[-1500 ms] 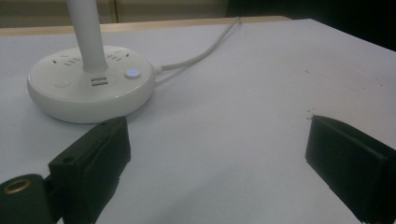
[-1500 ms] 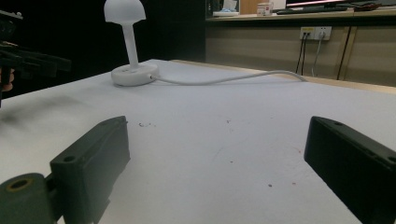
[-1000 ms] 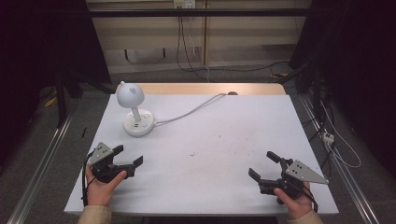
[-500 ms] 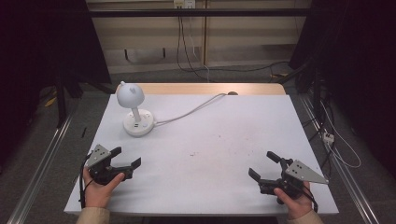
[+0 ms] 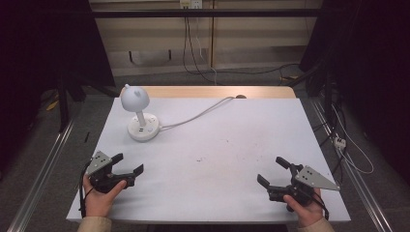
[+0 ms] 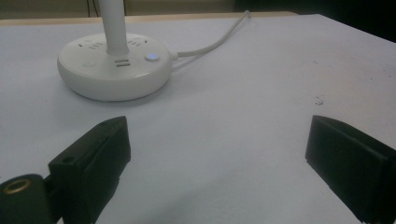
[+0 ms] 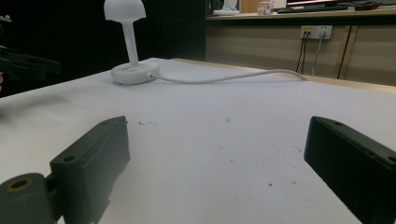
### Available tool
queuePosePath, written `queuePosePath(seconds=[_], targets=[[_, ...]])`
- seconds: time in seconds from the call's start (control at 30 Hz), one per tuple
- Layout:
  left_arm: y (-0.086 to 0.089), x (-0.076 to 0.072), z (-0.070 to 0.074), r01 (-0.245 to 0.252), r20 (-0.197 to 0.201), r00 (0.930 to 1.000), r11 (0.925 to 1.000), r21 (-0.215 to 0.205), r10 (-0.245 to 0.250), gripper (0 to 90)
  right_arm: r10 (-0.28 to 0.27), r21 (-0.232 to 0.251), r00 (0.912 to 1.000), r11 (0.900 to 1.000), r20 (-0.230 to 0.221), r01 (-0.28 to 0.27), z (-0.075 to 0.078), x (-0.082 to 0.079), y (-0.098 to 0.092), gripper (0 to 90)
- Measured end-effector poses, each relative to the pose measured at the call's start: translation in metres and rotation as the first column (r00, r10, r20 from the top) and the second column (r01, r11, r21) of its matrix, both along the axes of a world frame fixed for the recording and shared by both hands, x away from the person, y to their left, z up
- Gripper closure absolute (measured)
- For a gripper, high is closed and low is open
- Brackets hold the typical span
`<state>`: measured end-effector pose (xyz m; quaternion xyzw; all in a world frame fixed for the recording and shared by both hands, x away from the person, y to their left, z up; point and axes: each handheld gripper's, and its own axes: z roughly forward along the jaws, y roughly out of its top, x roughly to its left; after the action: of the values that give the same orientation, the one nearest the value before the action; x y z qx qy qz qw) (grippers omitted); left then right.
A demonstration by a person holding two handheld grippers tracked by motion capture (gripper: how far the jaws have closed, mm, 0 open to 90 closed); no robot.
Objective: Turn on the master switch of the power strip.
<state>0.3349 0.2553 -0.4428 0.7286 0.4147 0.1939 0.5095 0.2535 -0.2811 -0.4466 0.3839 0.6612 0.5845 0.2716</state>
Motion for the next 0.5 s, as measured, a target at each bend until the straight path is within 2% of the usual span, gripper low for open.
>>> queuePosePath(seconds=[0.5], targets=[[0.0040,-0.0040,-0.0008,-0.005,0.008,1.0000,1.0000,-0.005,0.005,6.1,0.001,-0.001,1.0000,1.000,-0.002,-0.001,-0.0006,-0.0004,0.0000,6.1]])
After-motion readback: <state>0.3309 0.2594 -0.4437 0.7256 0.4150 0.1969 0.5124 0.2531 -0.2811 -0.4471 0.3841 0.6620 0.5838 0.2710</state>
